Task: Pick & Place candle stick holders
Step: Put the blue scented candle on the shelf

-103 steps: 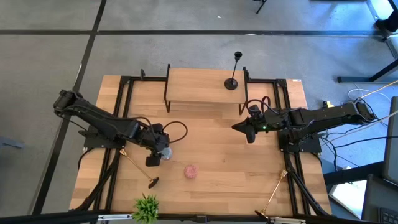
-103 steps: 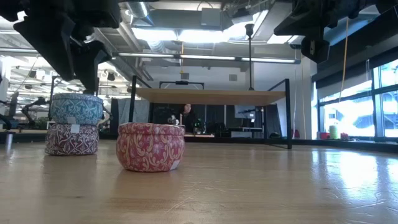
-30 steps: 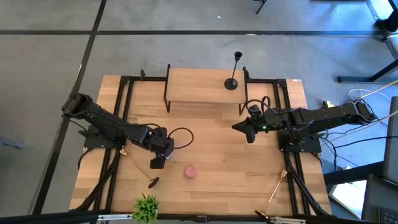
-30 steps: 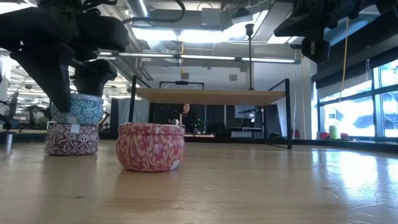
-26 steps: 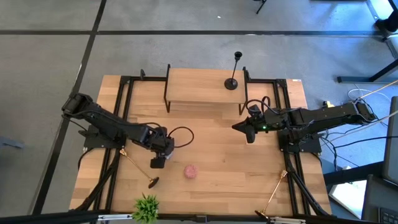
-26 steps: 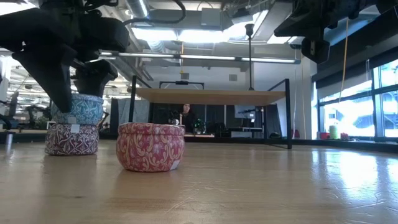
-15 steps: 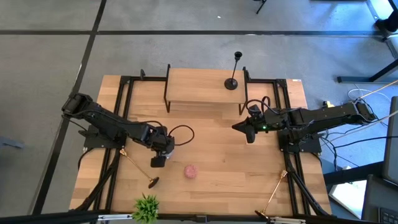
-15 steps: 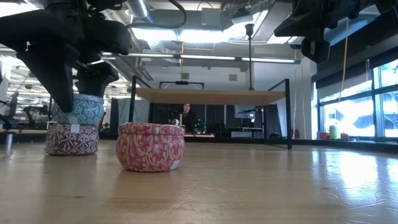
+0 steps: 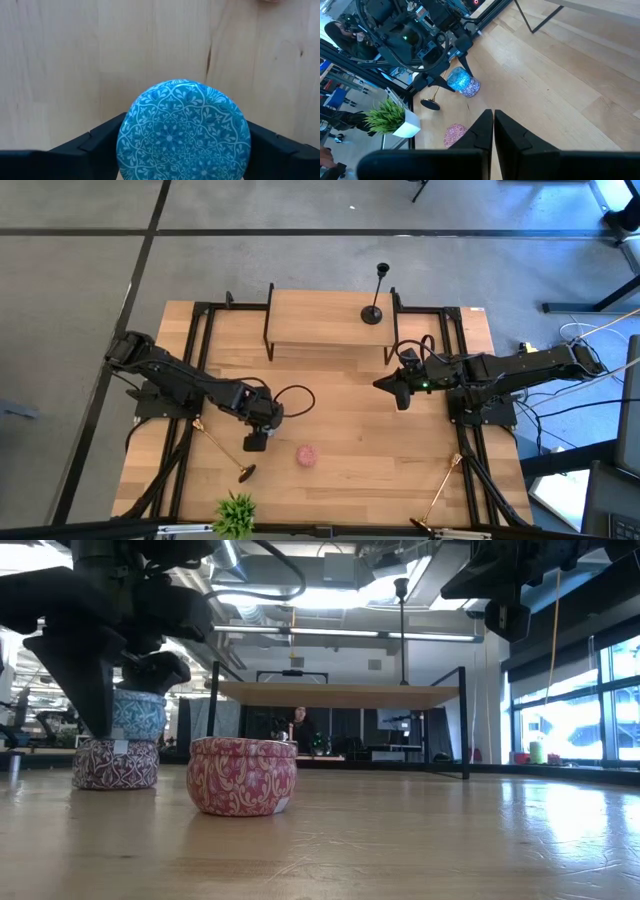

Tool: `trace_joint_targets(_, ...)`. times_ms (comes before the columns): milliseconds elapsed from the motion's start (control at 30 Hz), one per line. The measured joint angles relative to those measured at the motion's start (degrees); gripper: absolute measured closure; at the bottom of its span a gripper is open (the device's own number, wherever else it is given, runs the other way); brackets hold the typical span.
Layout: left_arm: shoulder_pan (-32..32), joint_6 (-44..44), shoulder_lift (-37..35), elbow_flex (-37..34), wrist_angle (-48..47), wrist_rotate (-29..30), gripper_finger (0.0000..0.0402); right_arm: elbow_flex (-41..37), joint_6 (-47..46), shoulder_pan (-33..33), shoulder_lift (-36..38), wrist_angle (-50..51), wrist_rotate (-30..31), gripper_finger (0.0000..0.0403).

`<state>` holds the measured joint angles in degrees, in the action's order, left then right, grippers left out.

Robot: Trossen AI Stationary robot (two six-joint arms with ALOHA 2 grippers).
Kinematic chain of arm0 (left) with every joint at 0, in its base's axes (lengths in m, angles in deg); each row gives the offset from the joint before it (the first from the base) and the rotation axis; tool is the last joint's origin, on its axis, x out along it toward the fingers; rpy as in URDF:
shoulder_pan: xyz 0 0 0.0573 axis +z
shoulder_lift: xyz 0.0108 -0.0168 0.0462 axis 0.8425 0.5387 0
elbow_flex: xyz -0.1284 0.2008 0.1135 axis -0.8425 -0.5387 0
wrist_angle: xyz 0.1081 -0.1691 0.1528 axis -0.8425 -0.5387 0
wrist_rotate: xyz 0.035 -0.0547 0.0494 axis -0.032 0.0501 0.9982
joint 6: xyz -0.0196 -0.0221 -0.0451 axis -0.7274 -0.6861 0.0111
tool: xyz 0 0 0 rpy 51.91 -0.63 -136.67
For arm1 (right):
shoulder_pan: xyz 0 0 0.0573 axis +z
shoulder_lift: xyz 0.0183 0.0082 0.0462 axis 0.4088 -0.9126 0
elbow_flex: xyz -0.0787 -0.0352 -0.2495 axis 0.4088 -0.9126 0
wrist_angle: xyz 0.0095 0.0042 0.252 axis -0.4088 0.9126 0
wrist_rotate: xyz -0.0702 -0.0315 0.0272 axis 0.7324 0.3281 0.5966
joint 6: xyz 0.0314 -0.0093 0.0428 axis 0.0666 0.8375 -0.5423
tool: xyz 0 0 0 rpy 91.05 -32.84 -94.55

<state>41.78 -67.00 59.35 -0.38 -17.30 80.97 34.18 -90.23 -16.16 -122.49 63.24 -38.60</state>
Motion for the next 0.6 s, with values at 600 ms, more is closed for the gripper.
trace_joint_targets(600,0.0,0.3,-0.2,0.0,-0.7,0.8,0.0107,0.0,0.0,0.0,0.0,0.0,0.1,0.0385)
